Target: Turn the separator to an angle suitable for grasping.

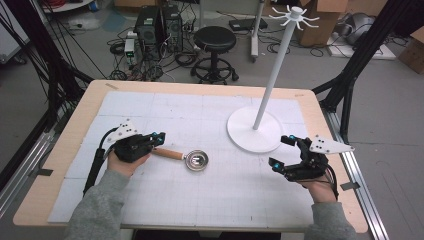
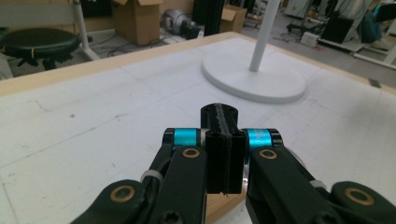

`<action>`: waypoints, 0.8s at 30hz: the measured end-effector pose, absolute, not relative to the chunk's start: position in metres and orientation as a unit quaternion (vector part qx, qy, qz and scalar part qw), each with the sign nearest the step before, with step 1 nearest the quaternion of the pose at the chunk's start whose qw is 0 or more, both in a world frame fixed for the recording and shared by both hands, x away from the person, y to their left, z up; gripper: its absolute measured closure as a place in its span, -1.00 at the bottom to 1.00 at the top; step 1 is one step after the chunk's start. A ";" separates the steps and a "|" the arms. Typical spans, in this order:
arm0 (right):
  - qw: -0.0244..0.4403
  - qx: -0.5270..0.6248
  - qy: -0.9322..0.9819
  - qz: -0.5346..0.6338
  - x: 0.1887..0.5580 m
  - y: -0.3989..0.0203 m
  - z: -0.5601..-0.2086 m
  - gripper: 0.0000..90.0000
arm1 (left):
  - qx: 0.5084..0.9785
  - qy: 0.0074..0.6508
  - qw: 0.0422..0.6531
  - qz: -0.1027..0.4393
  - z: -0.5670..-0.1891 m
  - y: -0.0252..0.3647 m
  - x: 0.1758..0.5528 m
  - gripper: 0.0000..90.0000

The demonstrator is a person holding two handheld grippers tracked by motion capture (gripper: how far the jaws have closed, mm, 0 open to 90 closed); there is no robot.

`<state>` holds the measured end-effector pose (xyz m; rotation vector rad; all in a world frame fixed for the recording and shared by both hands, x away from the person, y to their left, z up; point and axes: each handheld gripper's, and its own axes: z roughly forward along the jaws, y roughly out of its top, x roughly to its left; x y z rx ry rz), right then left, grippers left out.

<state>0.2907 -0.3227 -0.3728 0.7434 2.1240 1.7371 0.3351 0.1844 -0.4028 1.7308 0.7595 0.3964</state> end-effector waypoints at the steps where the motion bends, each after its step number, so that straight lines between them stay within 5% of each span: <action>1: 0.148 0.258 0.740 0.603 0.291 -0.323 -0.373 -0.87 | 0.739 0.332 0.562 0.166 -0.405 0.183 0.337 0.99; 24: 0.147 0.260 0.748 0.592 0.287 -0.323 -0.379 -0.87 | 0.798 0.339 0.479 0.134 -0.425 0.136 0.355 0.99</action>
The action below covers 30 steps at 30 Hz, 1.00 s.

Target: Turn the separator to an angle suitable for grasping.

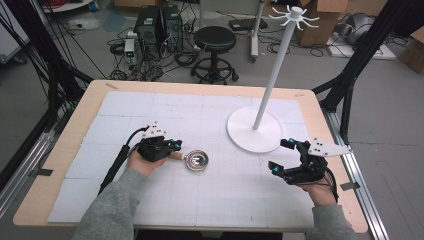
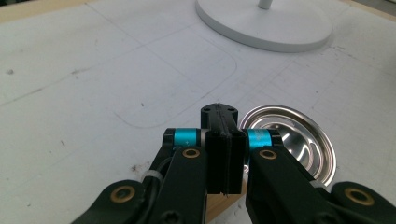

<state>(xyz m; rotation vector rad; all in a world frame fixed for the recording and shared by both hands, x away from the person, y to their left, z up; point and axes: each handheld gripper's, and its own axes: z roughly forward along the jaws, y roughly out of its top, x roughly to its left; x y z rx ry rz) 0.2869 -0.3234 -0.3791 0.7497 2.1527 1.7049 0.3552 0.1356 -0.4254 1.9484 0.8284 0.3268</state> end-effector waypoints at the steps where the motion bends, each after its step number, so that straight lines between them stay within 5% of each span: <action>1: 0.152 0.260 0.747 0.593 0.287 -0.324 -0.379 -0.87 | 0.798 0.339 0.479 0.134 -0.425 0.136 0.355 0.99; 30: 0.149 0.253 0.742 0.602 0.284 -0.325 -0.380 -0.87 | 0.824 0.339 0.441 0.105 -0.445 0.114 0.368 0.99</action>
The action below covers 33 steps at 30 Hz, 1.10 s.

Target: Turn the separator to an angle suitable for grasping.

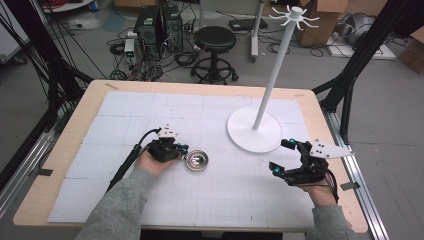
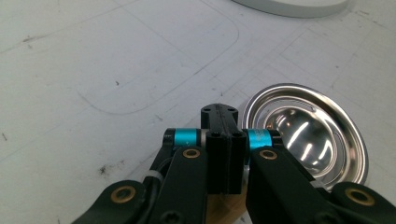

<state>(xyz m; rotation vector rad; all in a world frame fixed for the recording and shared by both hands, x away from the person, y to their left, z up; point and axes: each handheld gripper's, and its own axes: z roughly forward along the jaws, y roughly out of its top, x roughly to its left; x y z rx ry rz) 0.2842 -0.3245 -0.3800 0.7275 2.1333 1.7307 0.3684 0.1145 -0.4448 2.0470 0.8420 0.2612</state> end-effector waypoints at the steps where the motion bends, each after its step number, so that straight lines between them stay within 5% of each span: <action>1: 0.149 0.252 0.743 0.602 0.284 -0.324 -0.380 -0.87 | 0.824 0.342 0.439 0.106 -0.445 0.114 0.369 0.99; 33: 0.143 0.253 0.746 0.599 0.285 -0.325 -0.383 -0.87 | 0.845 0.322 0.417 0.090 -0.448 0.105 0.368 1.00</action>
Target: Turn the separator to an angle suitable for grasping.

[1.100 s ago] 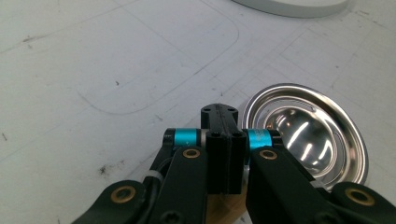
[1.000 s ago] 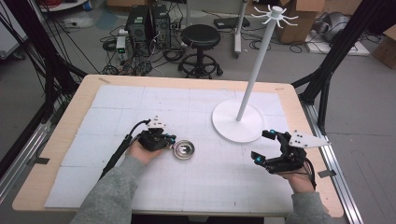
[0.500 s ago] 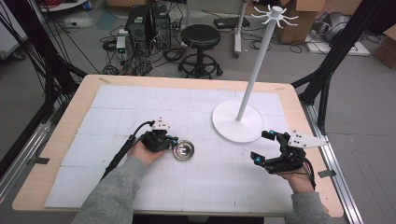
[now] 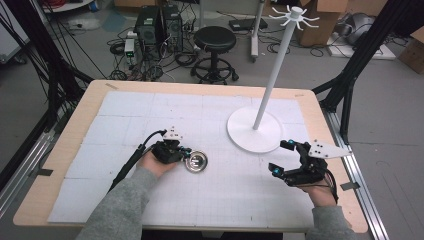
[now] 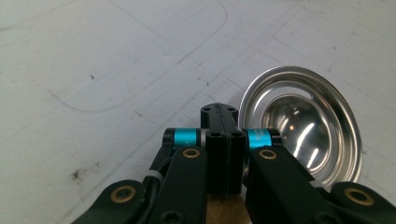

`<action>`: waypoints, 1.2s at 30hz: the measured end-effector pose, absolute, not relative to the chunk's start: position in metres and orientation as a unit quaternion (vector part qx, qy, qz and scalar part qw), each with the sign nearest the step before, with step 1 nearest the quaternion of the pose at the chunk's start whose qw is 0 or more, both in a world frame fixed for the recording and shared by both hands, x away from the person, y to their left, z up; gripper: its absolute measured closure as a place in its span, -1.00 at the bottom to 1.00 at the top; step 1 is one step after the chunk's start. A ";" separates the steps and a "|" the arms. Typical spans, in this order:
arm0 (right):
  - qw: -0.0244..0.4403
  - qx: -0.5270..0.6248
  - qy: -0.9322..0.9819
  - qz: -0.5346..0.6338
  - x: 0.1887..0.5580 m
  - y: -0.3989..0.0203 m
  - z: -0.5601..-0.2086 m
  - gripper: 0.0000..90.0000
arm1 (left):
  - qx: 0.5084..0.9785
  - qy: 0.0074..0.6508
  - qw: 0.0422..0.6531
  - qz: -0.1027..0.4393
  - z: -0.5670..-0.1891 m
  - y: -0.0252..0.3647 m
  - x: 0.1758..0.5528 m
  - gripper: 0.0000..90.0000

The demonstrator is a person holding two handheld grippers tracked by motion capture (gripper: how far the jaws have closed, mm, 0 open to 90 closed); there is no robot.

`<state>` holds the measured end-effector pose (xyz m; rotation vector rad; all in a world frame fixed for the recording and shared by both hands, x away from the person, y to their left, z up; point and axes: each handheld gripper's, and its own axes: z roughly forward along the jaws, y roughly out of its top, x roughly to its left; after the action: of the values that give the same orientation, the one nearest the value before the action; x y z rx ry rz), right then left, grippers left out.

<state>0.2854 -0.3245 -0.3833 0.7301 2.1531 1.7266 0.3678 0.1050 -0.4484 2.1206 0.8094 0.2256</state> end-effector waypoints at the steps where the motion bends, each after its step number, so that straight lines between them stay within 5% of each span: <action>1: 0.143 0.252 0.747 0.599 0.285 -0.325 -0.383 -0.87 | 0.844 0.323 0.418 0.089 -0.448 0.105 0.368 1.00; 36: 0.136 0.256 0.756 0.586 0.290 -0.321 -0.388 -0.87 | 0.853 0.305 0.421 0.048 -0.448 0.109 0.339 1.00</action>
<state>0.2904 -0.3207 -0.3879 0.7421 2.1904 1.6977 0.3388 0.1091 -0.4483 2.1378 0.7632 0.1202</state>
